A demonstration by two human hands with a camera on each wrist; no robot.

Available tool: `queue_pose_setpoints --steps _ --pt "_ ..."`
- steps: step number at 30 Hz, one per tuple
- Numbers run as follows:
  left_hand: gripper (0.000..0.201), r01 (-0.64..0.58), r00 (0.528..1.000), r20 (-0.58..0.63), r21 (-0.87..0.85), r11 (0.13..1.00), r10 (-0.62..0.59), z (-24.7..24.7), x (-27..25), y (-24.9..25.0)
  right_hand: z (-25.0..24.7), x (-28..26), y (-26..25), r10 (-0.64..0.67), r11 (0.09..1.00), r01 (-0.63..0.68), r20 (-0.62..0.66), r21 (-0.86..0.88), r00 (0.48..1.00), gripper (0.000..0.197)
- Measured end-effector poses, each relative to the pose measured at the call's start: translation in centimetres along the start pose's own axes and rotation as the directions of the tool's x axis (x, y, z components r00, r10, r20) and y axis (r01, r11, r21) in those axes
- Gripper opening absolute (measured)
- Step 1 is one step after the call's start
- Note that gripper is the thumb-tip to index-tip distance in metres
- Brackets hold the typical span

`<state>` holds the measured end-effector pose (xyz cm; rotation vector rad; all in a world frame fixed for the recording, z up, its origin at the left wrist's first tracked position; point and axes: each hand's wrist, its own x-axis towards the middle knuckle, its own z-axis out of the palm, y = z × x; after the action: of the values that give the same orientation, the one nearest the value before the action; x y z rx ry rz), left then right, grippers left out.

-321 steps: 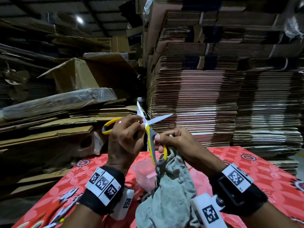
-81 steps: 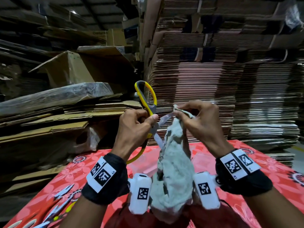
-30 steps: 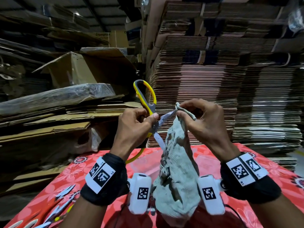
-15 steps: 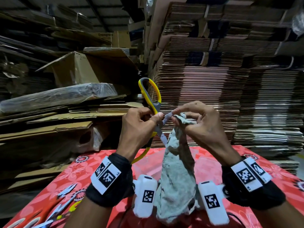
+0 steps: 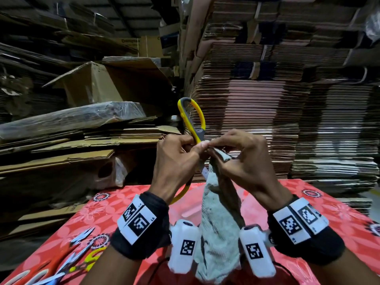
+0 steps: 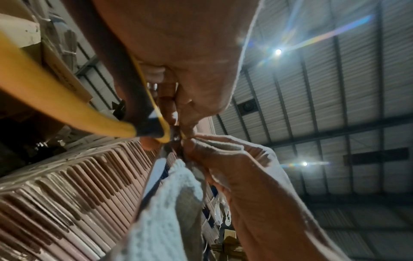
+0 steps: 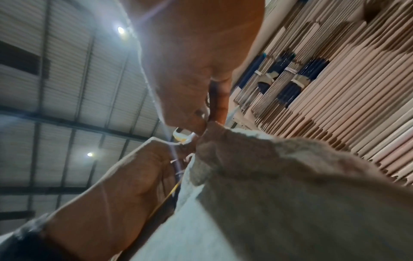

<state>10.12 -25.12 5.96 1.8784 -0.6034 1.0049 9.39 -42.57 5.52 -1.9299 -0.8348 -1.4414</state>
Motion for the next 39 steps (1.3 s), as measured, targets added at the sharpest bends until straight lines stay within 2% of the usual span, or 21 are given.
queue_pose_setpoints --steps 3,7,9,13,16,18,20,22,24,26,28,31,33,39 --pt "0.026 0.003 1.0 0.031 -0.017 1.0 -0.002 0.0 -0.1 0.4 -0.5 0.4 0.6 0.086 0.995 -0.087 0.006 0.051 0.996 0.019" --pt "0.035 -0.041 0.999 0.029 0.032 0.999 0.04 0.0 -0.3 0.5 -1.4 0.9 2.2 0.221 0.973 -0.216 -0.065 0.08 0.973 0.017" --pt "0.035 -0.04 0.999 0.023 0.023 0.999 0.04 0.1 -0.3 0.6 -1.4 0.8 2.0 0.206 0.974 -0.2 -0.049 0.109 0.977 0.017" --pt "0.035 -0.062 0.998 0.006 -0.001 0.998 0.062 0.1 -0.3 0.5 -0.4 0.6 0.8 0.098 0.985 -0.106 0.071 0.133 0.993 0.017" --pt "0.047 -0.077 0.997 0.015 0.027 0.997 0.076 0.0 -0.3 0.2 -1.1 0.9 2.1 0.189 0.968 -0.194 0.047 0.157 0.981 0.017" --pt "0.047 -0.078 0.997 0.019 0.046 0.996 0.078 0.3 -0.3 0.0 -1.9 1.0 3.2 0.238 0.961 -0.237 0.008 0.141 0.971 0.019" --pt "0.045 -0.083 0.997 0.013 0.042 0.996 0.082 0.3 -0.3 -0.2 -1.9 0.8 3.4 0.232 0.965 -0.228 -0.016 0.127 0.973 0.018" --pt "0.039 -0.082 0.996 0.023 0.027 0.996 0.081 0.1 -0.3 -0.2 -1.3 0.6 2.5 0.18 0.975 -0.181 0.022 0.129 0.983 0.017" --pt "0.043 -0.094 0.995 0.041 0.031 0.995 0.093 0.0 -0.3 0.1 -0.7 0.5 1.9 0.124 0.982 -0.135 0.088 0.134 0.988 0.017" --pt "0.049 -0.111 0.993 0.052 0.054 0.992 0.108 -0.1 -0.3 0.0 -0.8 0.8 2.4 0.153 0.973 -0.17 0.113 0.158 0.982 0.018" --pt "0.049 -0.116 0.993 0.045 0.069 0.991 0.114 -0.1 -0.2 -0.4 -1.6 1.0 3.7 0.235 0.958 -0.246 0.09 0.147 0.968 0.017" --pt "0.045 -0.073 0.996 0.049 0.044 0.996 0.071 0.3 0.0 -1.1 -2.7 1.0 5.1 0.336 0.932 -0.34 0.055 0.122 0.94 0.014" --pt "0.045 -0.011 0.999 0.034 -0.023 1.0 0.012 0.6 0.1 -1.3 -3.3 1.1 5.2 0.353 0.924 -0.356 0.05 0.138 0.934 0.012" --pt "0.038 0.156 0.988 0.035 -0.19 0.969 -0.152 0.3 0.4 -2.0 -3.8 1.7 3.1 0.271 0.95 -0.27 0.018 0.158 0.962 0.01"
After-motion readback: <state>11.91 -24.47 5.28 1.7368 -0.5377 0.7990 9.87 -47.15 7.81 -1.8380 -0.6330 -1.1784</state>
